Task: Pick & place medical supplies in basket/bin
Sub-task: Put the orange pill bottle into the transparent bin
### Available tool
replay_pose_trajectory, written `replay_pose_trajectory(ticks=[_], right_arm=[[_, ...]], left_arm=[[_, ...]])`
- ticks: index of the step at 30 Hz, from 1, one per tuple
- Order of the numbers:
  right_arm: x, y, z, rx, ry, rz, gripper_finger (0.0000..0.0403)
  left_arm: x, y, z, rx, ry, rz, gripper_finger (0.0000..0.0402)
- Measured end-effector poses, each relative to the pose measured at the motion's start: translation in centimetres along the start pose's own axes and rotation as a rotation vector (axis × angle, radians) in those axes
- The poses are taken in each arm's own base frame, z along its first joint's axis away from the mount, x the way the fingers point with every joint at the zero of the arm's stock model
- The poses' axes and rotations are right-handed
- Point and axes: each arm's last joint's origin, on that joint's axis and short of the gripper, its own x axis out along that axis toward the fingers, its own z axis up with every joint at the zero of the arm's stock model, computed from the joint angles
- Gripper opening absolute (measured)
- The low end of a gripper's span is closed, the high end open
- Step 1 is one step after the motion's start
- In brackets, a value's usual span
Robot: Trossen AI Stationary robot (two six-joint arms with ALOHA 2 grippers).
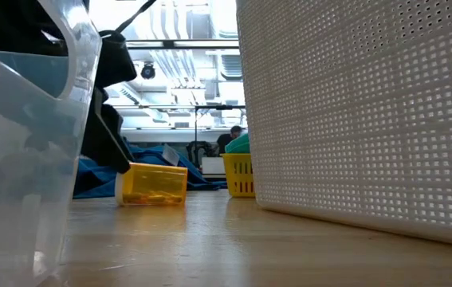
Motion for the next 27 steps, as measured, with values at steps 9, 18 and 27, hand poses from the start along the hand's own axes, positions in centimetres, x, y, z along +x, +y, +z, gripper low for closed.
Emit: replay_pose_trajectory(ticks=[9,18,27], right_arm=[[0.0,0.0,0.0,0.0,0.0,0.0,0.0325],[0.0,0.0,0.0,0.0,0.0,0.0,0.0325],[0.0,0.0,0.0,0.0,0.0,0.0,0.0325]], left_arm=[[0.3,0.7,-0.9,-0.024,0.003,0.004,0.031],[0.5,1.1,-0.6,-0.01,-0.013,-0.013,0.031],[1.5,0.8,-1.1,-0.014,0.016,-0.048,0.031]])
